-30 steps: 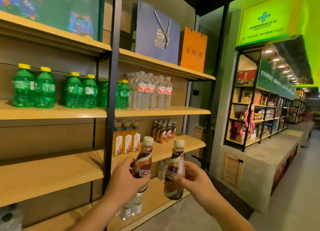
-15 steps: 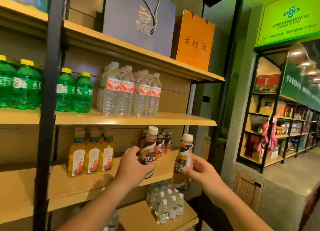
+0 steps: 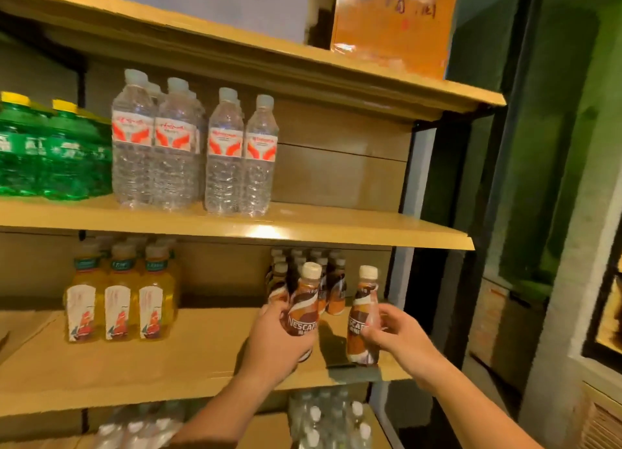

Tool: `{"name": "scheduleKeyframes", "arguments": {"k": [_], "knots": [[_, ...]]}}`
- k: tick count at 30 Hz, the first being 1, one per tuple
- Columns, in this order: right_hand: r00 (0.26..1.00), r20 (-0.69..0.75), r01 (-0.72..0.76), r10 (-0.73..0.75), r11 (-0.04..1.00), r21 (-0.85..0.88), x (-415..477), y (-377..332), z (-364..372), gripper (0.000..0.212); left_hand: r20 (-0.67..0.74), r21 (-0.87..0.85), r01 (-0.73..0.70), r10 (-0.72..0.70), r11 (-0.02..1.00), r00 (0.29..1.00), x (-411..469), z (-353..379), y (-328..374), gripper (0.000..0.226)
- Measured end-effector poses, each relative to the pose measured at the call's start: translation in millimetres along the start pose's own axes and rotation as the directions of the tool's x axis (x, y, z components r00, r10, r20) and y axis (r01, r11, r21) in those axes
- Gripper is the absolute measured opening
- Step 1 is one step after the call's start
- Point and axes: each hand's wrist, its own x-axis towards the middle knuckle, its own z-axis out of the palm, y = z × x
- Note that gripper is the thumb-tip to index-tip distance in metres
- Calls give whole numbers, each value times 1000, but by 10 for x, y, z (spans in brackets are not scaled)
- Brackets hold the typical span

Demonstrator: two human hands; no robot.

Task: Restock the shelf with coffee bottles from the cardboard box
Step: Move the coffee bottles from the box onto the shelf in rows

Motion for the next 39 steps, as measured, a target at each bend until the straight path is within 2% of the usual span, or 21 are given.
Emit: {"name": "scheduleKeyframes", "arguments": {"k": [8, 14, 18, 24, 28, 34, 39], "knots": [[987, 161, -3, 1, 1000, 10, 823, 684, -436, 35, -208, 76, 139, -121, 987, 971, 318, 974, -85, 30], [973, 232, -39, 4, 988, 146, 1341, 1093, -383, 40, -276, 153, 193, -146, 969, 950, 601, 1339, -232, 35], [961, 274, -77, 24, 980, 184, 1614, 1271, -297, 48, -298, 132, 243, -196, 961, 934, 756, 1495, -348, 40], [970, 243, -62, 4, 971, 232, 1882, 1511, -186, 47, -338, 84, 280, -237, 956, 911, 907, 1658, -508, 47], [971, 236, -38, -20, 970, 241, 1971, 1548, -156, 44, -341, -14, 318, -304, 948, 890, 1003, 1750, -553, 55], [975, 217, -13, -42, 970, 245, 2075, 1623, -153, 41, -414, 144, 326, -242, 934, 877, 1059, 1846, -574, 50], [977, 209, -7, -37, 979, 205, 2140, 1623, -138, 36, -394, 169, 345, -258, 923, 882, 1152, 1845, -596, 62]]}}
